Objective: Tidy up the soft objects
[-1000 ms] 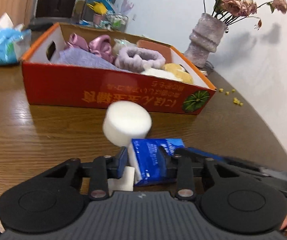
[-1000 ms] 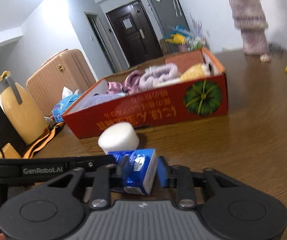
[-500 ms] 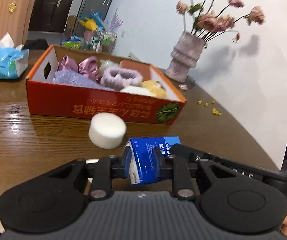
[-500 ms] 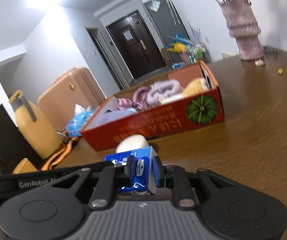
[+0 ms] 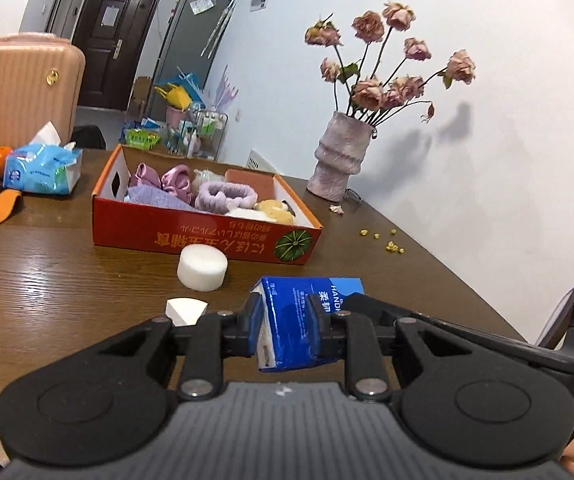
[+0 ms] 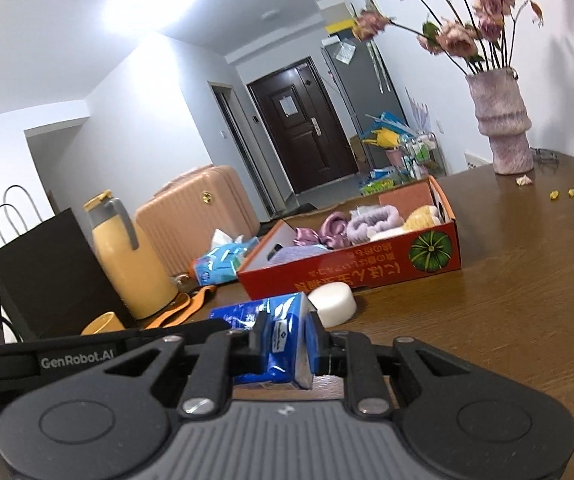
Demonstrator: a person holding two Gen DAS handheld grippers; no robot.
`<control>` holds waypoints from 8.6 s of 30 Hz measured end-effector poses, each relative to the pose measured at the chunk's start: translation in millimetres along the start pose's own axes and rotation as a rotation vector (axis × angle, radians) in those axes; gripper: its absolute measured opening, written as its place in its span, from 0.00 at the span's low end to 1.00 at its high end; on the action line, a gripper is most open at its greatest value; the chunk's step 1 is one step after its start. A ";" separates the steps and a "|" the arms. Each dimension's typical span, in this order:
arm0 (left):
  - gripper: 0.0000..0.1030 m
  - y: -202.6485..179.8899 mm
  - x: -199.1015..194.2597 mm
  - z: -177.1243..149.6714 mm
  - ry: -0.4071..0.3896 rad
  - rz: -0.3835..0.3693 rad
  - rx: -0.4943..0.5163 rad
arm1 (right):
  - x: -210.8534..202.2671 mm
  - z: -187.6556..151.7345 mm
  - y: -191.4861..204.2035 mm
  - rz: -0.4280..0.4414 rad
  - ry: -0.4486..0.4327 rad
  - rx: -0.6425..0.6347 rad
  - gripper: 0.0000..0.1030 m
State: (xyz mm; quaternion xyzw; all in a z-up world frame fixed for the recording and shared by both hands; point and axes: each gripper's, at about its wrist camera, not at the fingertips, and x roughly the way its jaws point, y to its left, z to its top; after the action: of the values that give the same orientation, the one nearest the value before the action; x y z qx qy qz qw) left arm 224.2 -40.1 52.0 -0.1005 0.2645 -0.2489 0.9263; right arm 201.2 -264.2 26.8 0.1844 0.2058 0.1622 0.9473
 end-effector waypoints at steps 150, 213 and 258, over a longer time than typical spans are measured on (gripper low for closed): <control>0.25 124.3 81.1 6.1 0.004 0.468 0.004 | 254.0 5.8 -22.4 -0.126 0.291 -0.305 0.55; 0.42 208.6 338.4 208.4 0.210 0.396 -0.056 | 433.7 165.4 -47.0 -0.082 0.384 -0.357 0.69; 1.00 20.2 20.2 80.6 -0.388 0.481 0.241 | 41.9 105.3 -22.6 -0.295 -0.227 -0.314 0.97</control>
State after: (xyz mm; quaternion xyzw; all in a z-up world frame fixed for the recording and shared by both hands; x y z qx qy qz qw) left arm 290.8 -28.8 104.4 0.0298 0.0678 -0.0288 0.9968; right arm 289.9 -297.8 92.8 0.0198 0.0951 0.0304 0.9948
